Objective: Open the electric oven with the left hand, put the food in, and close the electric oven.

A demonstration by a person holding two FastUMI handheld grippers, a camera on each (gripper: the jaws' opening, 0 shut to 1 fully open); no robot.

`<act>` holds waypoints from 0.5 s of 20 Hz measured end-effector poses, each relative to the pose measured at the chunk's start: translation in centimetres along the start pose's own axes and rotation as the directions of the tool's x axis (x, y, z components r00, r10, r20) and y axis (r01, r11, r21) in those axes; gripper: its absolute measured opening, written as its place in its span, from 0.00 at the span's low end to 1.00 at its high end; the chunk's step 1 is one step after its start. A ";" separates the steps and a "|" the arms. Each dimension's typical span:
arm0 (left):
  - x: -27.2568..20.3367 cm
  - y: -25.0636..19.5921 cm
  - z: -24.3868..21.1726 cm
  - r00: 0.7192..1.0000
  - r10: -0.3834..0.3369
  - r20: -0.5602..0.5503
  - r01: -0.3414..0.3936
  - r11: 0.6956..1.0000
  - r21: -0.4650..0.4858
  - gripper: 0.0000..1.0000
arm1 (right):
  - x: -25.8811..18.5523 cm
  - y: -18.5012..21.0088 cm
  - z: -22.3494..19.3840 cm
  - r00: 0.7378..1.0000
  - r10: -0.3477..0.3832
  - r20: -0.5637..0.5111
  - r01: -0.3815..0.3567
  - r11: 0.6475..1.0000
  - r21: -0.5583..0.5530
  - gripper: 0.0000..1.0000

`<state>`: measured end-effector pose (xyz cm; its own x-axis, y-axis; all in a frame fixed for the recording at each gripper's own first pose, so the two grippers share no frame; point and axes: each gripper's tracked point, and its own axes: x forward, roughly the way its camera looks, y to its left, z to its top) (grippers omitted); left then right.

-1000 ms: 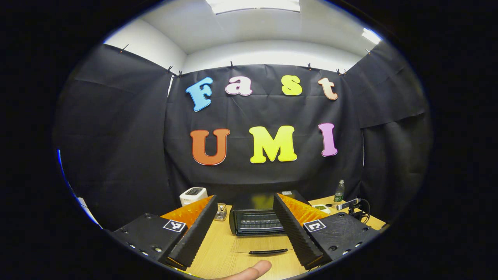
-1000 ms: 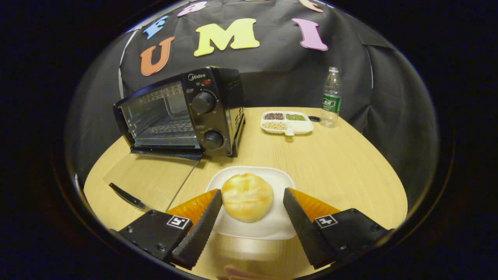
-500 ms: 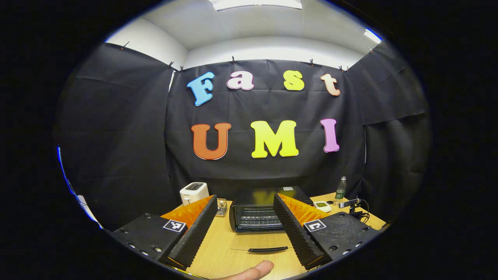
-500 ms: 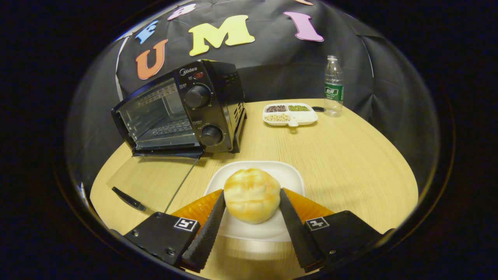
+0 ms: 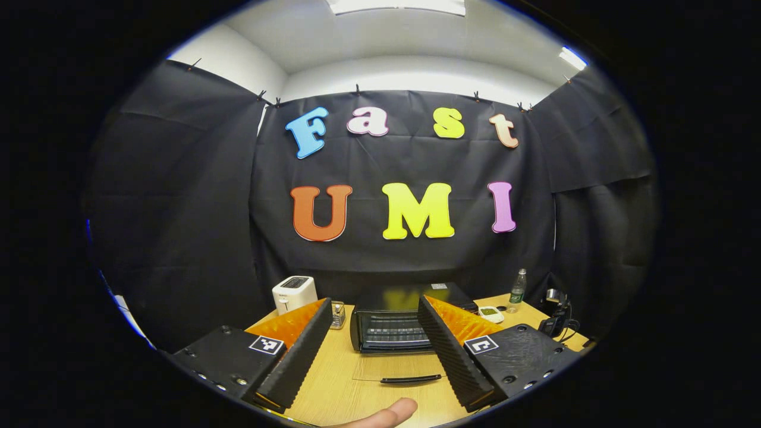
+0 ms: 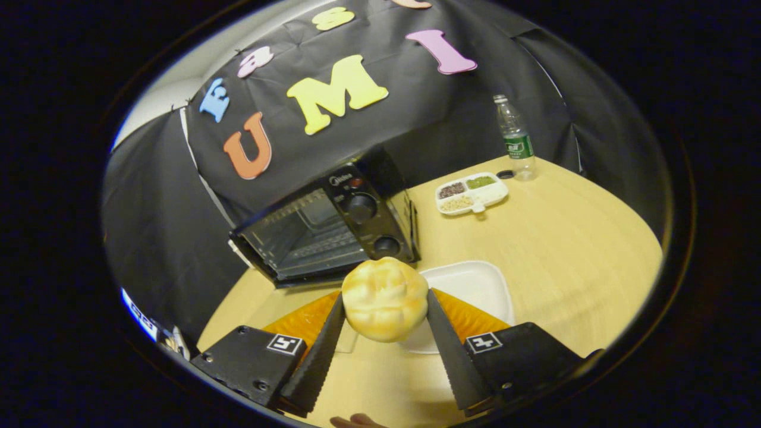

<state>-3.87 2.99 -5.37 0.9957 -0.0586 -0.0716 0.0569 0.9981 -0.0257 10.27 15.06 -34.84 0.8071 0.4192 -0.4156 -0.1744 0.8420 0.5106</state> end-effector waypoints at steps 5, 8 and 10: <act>-0.6 1.5 -0.2 1.000 0.006 0.010 -0.006 1.000 -0.009 0.86 | 0.8 7.1 1.2 0.984 0.107 0.145 -0.133 0.974 0.182 0.81; -0.8 2.5 -0.6 1.000 0.013 0.003 -0.013 1.000 0.001 0.86 | 3.0 10.2 0.6 0.979 0.108 0.170 -0.147 0.961 0.235 0.84; -0.9 3.1 -0.6 1.000 0.023 0.007 -0.023 1.000 -0.004 0.86 | 5.0 11.6 0.2 0.981 0.092 0.173 -0.128 0.969 0.213 0.84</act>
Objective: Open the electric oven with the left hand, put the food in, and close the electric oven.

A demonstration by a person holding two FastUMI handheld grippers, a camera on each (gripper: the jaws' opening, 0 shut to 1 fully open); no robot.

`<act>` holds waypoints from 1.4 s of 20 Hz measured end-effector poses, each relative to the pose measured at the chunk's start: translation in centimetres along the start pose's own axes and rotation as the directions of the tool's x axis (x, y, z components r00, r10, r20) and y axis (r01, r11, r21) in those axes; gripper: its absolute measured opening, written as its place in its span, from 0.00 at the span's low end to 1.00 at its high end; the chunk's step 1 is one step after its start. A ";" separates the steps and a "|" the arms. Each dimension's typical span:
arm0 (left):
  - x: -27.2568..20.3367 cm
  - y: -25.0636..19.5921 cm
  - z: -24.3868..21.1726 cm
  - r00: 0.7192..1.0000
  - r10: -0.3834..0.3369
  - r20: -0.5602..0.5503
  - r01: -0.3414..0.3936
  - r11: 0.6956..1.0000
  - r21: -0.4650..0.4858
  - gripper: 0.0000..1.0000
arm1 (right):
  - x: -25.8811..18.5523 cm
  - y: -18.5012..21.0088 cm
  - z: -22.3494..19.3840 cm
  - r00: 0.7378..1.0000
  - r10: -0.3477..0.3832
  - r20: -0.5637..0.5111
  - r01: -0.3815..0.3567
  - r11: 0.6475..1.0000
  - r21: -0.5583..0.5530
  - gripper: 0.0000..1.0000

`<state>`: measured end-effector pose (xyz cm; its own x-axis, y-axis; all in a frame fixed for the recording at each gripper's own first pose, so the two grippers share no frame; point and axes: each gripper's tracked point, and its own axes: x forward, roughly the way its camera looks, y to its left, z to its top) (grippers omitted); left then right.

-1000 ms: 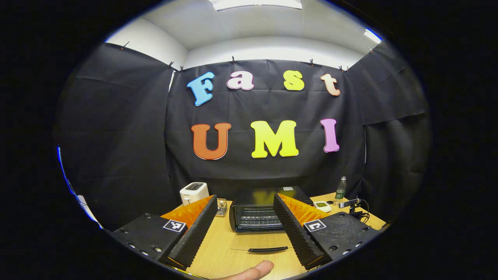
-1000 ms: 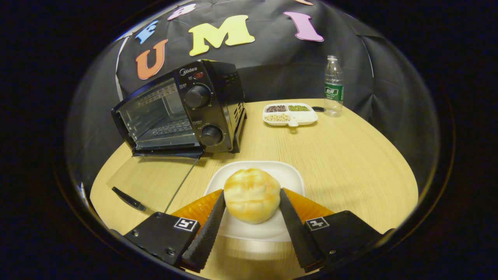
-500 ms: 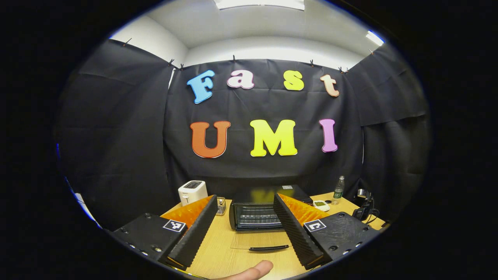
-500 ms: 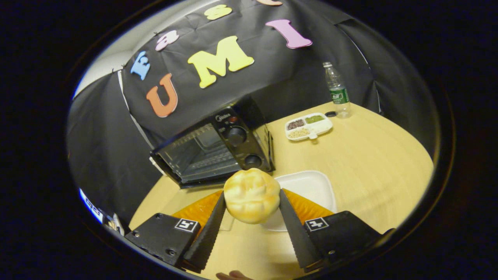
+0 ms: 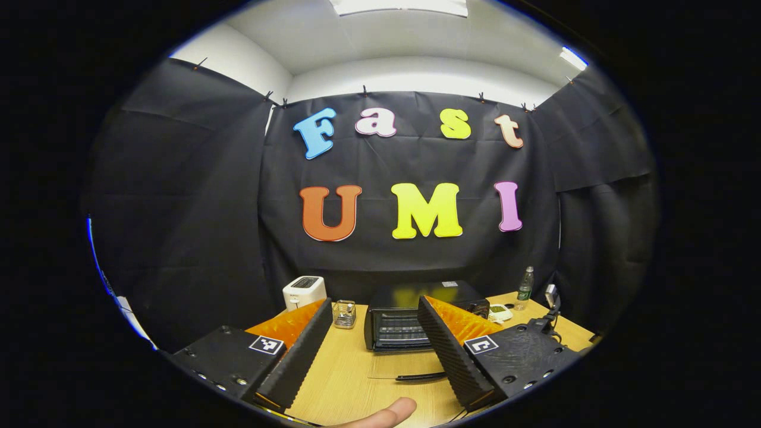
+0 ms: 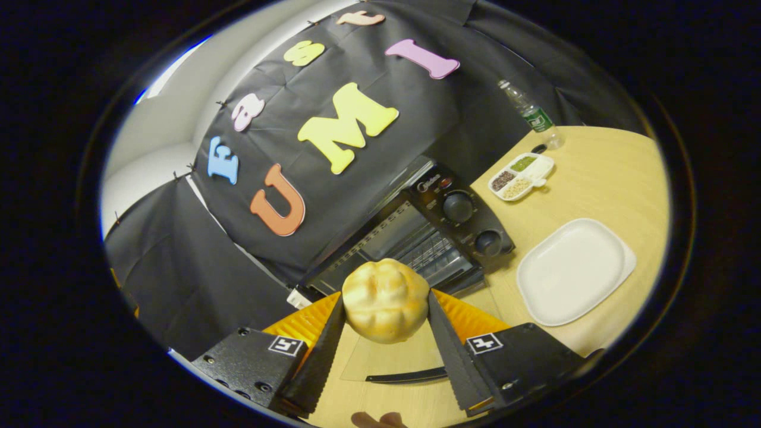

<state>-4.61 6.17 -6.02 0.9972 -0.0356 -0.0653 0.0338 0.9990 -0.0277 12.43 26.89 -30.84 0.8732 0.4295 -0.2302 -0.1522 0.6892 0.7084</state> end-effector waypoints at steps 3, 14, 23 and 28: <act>0.0 0.9 -0.2 1.000 -0.003 0.008 0.003 1.000 -0.011 0.86 | 3.2 1.0 -1.2 0.999 -0.044 0.008 0.045 0.998 -0.053 0.85; 2.2 5.0 -1.7 0.998 0.061 -0.015 -0.061 0.998 -0.011 0.94 | 14.4 -0.9 -1.6 0.966 -0.251 0.061 0.258 0.940 -0.225 0.85; 3.5 5.7 -2.8 0.999 0.035 -0.030 -0.036 0.998 -0.050 0.95 | 19.0 -1.0 0.1 0.958 -0.249 0.143 0.280 0.922 -0.266 0.84; 3.0 4.5 -2.4 1.000 -0.003 -0.011 0.002 0.999 -0.042 0.93 | 18.8 -0.2 0.0 0.966 -0.213 0.148 0.252 0.907 -0.336 0.95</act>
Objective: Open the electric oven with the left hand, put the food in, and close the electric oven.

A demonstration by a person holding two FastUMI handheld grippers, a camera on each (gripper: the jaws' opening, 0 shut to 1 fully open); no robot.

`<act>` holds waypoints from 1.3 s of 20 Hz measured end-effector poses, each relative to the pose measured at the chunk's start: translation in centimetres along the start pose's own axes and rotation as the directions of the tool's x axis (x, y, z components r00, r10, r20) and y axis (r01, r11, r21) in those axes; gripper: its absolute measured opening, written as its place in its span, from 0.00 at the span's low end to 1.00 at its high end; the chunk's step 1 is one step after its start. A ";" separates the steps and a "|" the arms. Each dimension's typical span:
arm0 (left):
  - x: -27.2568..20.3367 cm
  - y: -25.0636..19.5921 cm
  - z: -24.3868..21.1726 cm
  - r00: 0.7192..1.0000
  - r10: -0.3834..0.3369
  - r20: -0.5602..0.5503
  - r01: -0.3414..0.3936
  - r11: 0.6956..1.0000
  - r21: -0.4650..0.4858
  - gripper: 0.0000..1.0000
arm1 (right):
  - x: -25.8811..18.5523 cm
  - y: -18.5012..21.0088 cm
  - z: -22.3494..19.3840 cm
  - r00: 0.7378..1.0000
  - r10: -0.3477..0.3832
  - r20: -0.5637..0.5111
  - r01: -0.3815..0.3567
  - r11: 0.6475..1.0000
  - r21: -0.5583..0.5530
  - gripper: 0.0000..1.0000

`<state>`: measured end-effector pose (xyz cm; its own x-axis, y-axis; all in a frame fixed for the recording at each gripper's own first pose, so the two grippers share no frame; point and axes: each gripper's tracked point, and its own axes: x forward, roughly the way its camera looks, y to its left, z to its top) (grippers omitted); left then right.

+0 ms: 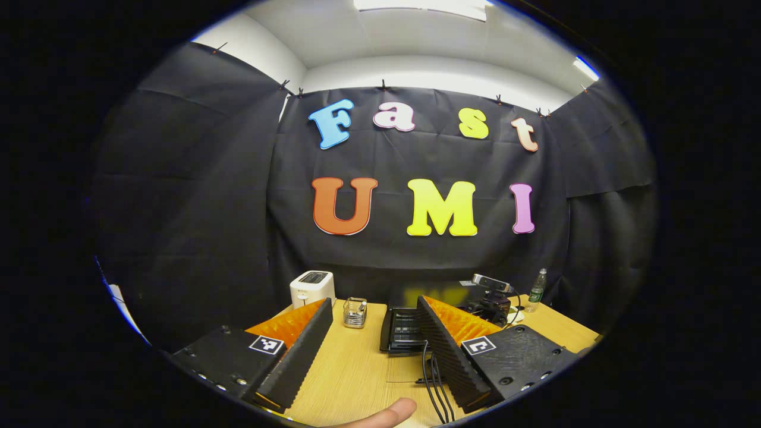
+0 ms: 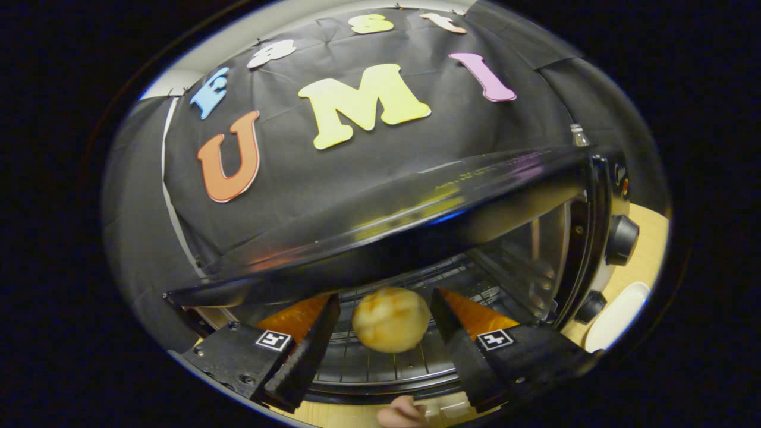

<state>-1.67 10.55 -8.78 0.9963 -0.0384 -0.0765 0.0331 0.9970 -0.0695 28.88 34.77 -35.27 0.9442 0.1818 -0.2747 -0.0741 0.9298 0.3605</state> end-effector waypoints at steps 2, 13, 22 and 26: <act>-0.2 -0.1 0.1 1.000 0.000 0.000 0.000 1.000 0.010 0.93 | -0.9 -0.3 0.0 1.000 0.001 -0.018 -0.001 1.000 0.017 0.99; -1.0 -3.2 -1.2 0.998 -0.047 -0.036 0.048 0.998 0.029 0.93 | -14.0 -2.8 4.1 0.997 0.077 -0.004 -0.076 0.997 0.019 0.99; 0.7 -5.9 -4.9 0.990 -0.080 -0.119 0.083 0.996 0.016 0.93 | -25.1 -6.5 14.7 0.987 0.065 0.149 -0.041 0.986 -0.164 0.93; 2.1 -7.6 -9.2 0.971 -0.103 -0.215 0.106 0.994 0.002 0.93 | -29.3 -8.3 19.7 0.977 0.054 0.206 -0.013 0.981 -0.193 0.92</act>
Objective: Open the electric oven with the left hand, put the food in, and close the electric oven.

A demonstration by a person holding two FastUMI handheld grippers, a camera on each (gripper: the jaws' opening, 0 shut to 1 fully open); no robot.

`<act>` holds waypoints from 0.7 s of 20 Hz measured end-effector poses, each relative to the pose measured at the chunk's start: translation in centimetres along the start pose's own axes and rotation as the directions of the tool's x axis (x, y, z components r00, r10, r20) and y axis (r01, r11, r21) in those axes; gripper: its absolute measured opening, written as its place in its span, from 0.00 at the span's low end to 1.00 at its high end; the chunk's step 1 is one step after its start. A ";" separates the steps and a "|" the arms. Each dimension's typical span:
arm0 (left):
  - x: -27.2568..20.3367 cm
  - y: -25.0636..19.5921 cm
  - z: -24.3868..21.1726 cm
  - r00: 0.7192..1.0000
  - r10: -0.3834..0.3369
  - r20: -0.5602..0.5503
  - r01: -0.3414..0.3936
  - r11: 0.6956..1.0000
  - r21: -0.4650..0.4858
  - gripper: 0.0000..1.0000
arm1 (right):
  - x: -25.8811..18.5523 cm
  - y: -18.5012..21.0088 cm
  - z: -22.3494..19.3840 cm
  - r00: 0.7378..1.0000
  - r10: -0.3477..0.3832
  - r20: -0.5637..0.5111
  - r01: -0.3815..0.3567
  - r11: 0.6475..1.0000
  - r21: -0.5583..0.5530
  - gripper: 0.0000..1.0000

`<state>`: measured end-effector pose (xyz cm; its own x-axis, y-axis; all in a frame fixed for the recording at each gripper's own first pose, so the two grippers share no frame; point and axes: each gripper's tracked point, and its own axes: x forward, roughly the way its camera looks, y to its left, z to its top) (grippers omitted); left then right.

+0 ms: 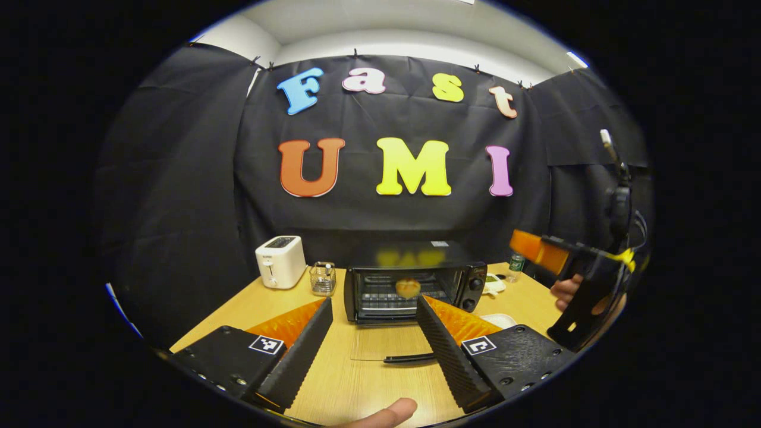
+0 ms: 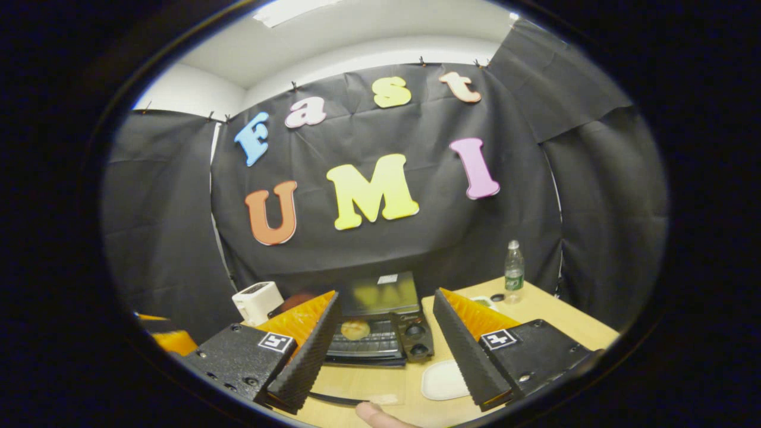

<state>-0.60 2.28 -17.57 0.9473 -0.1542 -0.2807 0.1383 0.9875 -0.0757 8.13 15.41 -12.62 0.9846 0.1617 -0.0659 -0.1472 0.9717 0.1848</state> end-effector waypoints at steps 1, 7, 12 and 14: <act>0.7 -0.5 -0.9 1.000 -0.007 -0.023 0.007 1.000 -0.002 0.93 | -0.8 -1.1 1.5 0.999 -0.025 0.022 0.025 0.999 -0.023 0.93; 4.5 -4.5 -8.3 0.982 -0.056 -0.182 0.061 0.998 0.022 0.93 | -5.3 -4.9 7.8 0.985 -0.114 0.132 0.137 0.974 -0.182 0.94; 7.4 -7.3 -14.3 0.949 -0.066 -0.308 0.089 0.994 0.062 0.93 | -8.0 -6.8 9.8 0.985 -0.118 0.129 0.139 0.976 -0.169 0.94; 8.0 -7.8 -16.1 0.935 -0.064 -0.348 0.086 0.995 0.047 0.95 | -9.0 -7.6 11.3 0.980 -0.127 0.151 0.153 0.973 -0.175 0.94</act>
<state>1.26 -7.16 -34.65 0.7769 -0.2191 -0.5903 0.2323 0.9711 -0.0548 1.41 4.63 -2.37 0.9981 0.0094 0.0601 -0.0093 1.0000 -0.0021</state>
